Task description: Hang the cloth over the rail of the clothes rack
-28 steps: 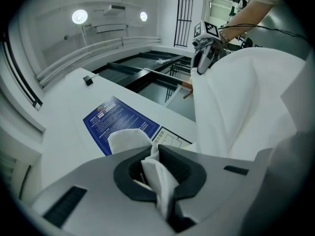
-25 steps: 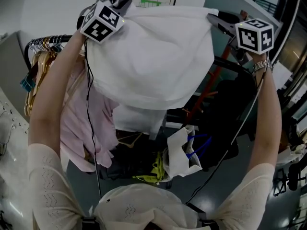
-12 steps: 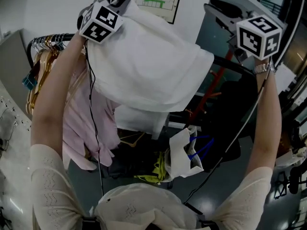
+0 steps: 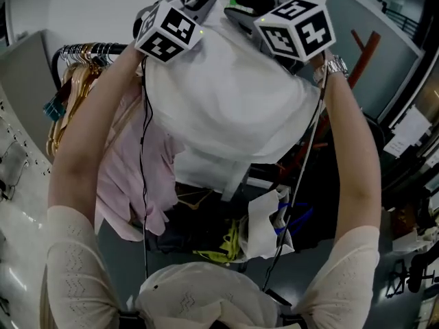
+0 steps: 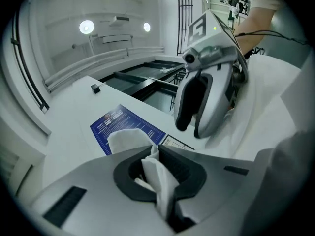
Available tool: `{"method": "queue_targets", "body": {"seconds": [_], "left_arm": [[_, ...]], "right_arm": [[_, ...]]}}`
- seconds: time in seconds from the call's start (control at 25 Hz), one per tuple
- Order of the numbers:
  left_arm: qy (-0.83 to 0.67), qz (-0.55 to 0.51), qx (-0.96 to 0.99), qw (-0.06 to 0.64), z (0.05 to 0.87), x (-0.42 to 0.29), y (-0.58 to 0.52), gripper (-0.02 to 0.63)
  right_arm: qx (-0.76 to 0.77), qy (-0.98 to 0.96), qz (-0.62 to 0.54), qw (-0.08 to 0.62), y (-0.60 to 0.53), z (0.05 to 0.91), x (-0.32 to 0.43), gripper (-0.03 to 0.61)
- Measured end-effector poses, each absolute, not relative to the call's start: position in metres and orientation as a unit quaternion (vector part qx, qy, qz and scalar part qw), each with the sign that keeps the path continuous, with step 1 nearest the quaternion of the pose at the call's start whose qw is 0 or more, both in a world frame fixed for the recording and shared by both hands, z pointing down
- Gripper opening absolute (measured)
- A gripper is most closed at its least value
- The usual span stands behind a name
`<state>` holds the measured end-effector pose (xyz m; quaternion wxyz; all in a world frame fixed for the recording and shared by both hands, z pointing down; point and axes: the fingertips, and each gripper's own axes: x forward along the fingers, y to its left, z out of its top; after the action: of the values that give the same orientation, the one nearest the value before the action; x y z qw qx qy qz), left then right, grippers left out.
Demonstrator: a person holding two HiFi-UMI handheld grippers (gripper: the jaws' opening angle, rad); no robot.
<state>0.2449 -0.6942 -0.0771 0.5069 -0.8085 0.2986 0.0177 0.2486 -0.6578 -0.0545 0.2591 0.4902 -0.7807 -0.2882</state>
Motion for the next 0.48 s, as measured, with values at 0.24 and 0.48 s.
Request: {"method": "queue_targets", "body": {"seconds": [0.24,0.48], "left_arm": [[0.264,0.016,-0.824,0.501,-0.08,0.25,-0.679,0.018],[0.263,-0.018,-0.817,0.513,-0.073,0.252,-0.681,0.02]], "right_arm": [[0.503,-0.78,-0.271,0.256,-0.695,-0.051,0.244,0.13],[0.503,-0.799,-0.239,0.228,-0.702,-0.05,0.25,0.031]]}}
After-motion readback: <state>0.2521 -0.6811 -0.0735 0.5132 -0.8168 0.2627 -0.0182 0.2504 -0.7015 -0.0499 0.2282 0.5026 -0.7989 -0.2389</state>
